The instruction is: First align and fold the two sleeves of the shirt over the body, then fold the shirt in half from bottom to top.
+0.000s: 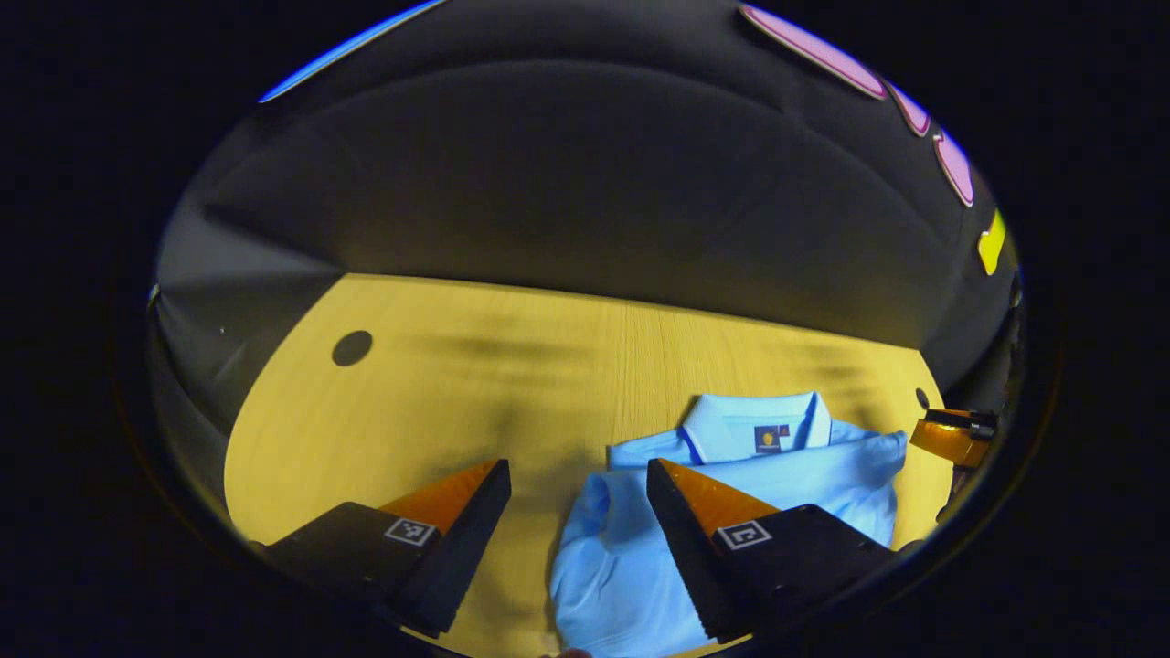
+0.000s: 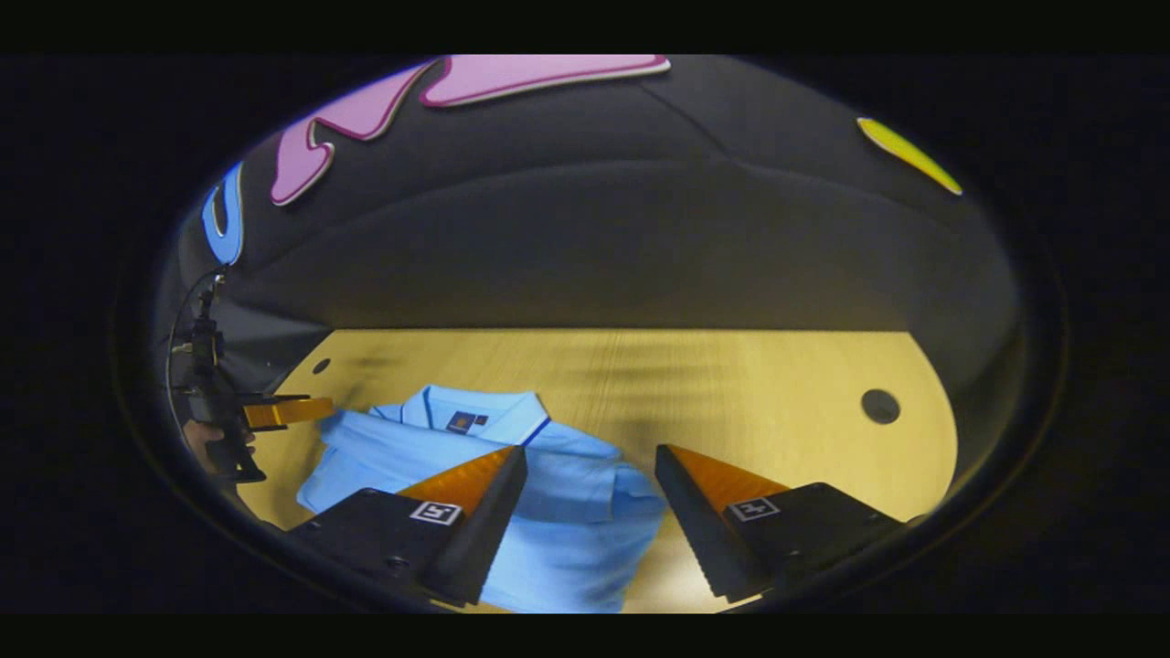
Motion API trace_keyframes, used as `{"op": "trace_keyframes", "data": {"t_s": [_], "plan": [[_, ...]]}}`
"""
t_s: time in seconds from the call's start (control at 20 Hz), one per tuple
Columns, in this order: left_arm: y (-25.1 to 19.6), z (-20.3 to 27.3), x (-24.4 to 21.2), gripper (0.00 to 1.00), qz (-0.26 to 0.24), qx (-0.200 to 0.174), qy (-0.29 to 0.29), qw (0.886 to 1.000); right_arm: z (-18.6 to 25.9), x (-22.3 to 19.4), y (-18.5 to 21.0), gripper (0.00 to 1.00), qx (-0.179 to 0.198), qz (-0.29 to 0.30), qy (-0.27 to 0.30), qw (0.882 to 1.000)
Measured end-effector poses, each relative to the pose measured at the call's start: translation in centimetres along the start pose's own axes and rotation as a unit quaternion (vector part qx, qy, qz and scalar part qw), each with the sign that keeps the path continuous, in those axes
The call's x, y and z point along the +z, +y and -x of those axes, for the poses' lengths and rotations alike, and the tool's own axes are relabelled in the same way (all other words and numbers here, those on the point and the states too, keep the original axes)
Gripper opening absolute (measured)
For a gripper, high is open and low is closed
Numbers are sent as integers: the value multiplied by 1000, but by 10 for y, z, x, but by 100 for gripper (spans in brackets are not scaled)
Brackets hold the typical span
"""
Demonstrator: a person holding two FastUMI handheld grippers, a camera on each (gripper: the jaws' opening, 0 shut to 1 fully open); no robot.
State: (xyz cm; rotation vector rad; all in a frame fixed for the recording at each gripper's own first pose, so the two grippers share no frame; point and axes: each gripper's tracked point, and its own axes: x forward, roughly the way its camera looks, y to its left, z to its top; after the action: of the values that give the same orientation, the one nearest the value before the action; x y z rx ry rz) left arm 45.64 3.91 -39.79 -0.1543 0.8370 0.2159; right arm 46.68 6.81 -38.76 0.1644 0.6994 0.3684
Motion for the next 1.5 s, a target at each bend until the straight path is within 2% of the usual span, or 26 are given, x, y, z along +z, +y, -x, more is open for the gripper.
{"op": "trace_keyframes", "data": {"t_s": [0.05, 0.1, 0.25, 0.35, 0.6, 0.75, 0.9, 1.0, 1.1, 1.15, 1.25, 1.4, 1.5], "plan": [[2, 17, 11, 96, 1, 3, -21, 1000, 16, 15, -4, 84, -8, 17, -21, 1000], [3, 35, 23, 97, -2, 6, -45, 999, 29, 28, -6, 95, -14, 39, -44, 998], [-1, 104, 47, 98, -35, 16, -108, 993, 85, 77, 0, 98, -42, 117, -128, 984], [-9, 163, 55, 97, -60, 16, -146, 987, 129, 98, 19, 98, -52, 146, -171, 973], [-27, 326, 34, 97, -33, -27, -230, 972, 291, 112, 71, 97, -74, 156, -254, 952], [-18, 412, -16, 97, -72, -16, -258, 963, 390, 86, 101, 97, -99, 159, -294, 937], [-24, 485, -75, 97, -68, -33, -275, 958, 487, 43, 147, 97, -106, 137, -325, 930], [-28, 525, -111, 97, -63, -39, -273, 959, 537, 11, 173, 97, -105, 128, -330, 929], [-32, 563, -130, 97, -73, -39, -290, 953, 577, -18, 201, 95, -93, 121, -332, 931], [-31, 577, -140, 97, -77, -34, -296, 951, 592, -31, 215, 97, -79, 111, -333, 933], [-42, 597, -156, 96, -78, -48, -300, 950, 612, -52, 235, 96, -54, 109, -328, 937], [-49, 619, -159, 96, -79, -60, -313, 945, 633, -52, 231, 95, -60, 119, -342, 930], [-47, 622, -158, 96, -84, -51, -320, 942, 639, -45, 233, 95, -57, 111, -352, 928]]}}
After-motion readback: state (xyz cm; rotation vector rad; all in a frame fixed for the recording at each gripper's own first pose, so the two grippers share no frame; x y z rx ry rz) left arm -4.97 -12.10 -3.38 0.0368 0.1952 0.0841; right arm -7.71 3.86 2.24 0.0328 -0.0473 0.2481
